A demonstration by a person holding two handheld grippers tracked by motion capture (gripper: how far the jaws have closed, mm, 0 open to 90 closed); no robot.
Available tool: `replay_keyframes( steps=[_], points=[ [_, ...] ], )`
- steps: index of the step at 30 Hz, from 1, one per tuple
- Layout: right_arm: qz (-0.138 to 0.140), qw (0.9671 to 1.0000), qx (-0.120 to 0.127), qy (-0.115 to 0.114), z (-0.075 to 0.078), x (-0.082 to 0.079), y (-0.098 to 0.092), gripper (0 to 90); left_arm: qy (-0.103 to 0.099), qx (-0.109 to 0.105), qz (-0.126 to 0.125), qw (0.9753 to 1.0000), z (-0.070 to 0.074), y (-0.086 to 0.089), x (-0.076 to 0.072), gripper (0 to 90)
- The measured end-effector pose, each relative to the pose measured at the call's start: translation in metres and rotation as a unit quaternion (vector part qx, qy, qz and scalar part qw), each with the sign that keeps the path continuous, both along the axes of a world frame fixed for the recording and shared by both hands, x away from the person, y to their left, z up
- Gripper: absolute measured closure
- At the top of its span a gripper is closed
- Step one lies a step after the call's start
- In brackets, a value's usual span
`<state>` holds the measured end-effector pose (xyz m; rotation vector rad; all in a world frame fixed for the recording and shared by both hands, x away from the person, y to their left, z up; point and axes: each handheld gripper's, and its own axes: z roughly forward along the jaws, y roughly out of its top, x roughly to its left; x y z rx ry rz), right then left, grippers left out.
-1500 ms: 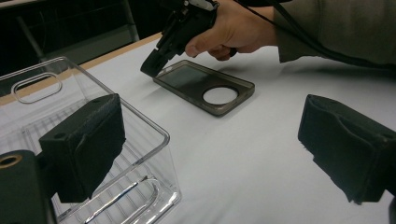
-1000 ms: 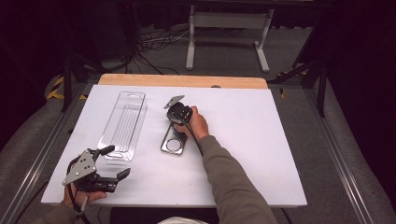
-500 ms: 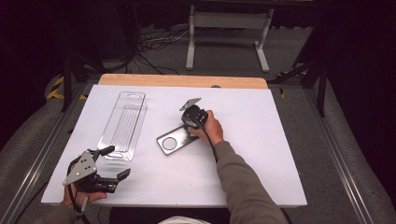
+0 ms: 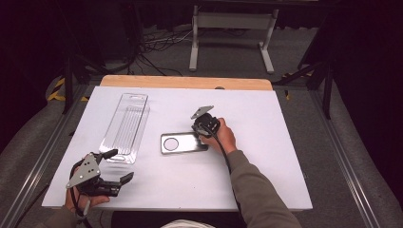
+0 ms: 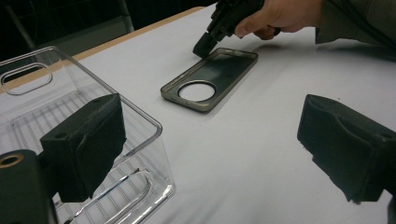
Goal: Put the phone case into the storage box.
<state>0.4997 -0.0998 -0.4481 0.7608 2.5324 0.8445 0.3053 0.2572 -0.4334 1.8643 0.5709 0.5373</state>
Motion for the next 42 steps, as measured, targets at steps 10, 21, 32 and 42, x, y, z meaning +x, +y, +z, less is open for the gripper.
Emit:
replay_keyframes(
  steps=[10, 21, 32, 42],
  points=[
    [0.019, 0.9997, 0.014, -0.002, -0.002, -0.028, -0.013, 90.0, 0.003, 0.003, 0.004, 1.0, -0.001, -0.001, 0.001, 8.5],
    [0.052, 0.9986, -0.001, 0.0, 0.0, -0.059, -0.012, 90.0, -0.001, 0.003, 0.007, 1.0, 0.0, 0.001, 0.0, 9.1],
    [0.085, 0.9962, -0.016, 0.011, 0.002, -0.087, -0.005, 90.0, 0.001, 0.004, 0.004, 1.0, 0.0, 0.001, 0.001, 8.9],
    [0.113, 0.9934, -0.016, 0.016, 0.002, -0.102, -0.001, 90.0, 0.004, 0.007, 0.002, 1.0, 0.0, 0.001, 0.001, 8.9]
  ],
)
